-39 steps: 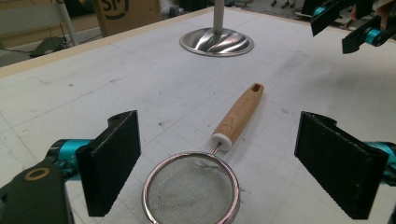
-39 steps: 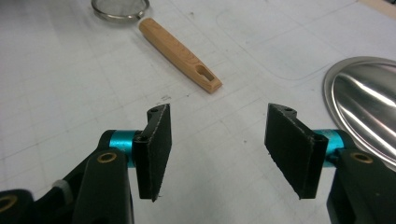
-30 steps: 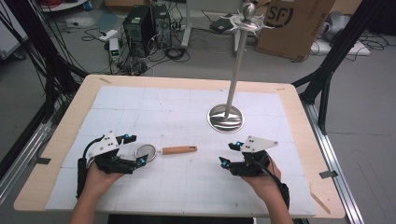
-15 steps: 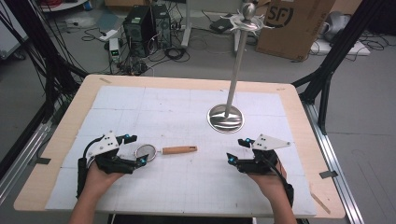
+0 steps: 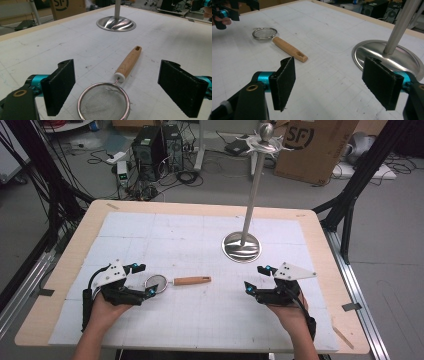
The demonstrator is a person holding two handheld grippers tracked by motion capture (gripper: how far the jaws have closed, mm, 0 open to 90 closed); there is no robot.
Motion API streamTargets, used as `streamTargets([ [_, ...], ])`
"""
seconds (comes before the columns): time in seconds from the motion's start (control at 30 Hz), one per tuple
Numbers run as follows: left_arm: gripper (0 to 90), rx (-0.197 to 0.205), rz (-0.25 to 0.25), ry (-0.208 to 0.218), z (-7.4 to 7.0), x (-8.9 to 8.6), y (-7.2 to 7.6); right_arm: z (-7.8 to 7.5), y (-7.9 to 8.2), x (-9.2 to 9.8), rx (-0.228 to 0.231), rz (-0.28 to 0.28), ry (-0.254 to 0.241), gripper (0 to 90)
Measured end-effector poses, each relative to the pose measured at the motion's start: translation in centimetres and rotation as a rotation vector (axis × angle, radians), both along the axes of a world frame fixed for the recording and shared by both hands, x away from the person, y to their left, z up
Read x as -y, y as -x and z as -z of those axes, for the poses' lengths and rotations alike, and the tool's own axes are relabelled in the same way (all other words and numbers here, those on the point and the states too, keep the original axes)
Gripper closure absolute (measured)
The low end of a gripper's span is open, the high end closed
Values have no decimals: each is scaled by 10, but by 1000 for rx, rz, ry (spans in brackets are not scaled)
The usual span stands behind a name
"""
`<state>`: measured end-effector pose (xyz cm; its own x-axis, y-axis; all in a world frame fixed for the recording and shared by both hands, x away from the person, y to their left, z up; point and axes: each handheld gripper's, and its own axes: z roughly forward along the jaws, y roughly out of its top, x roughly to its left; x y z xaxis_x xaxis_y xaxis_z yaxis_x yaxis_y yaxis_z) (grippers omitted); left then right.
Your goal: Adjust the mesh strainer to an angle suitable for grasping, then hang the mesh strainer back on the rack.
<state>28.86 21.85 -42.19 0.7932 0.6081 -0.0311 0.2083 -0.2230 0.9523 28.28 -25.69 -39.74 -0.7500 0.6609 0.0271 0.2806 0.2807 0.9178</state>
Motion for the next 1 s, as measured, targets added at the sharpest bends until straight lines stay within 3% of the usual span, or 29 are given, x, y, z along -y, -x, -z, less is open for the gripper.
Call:
streamTargets([
  [0.47, 150, 0, -3, -1, 1, 0, -1, 2, -1, -2, -11, -7, 12, 258],
  [0.73, 156, -25, -8, -1, -2, 1, 0, 2, 2, -1, -7, -2, 8, 258],
  [1.0, 157, -22, 0, -39, -3, 10, -3, 2, 3, -2, -15, -9, 12, 258],
])
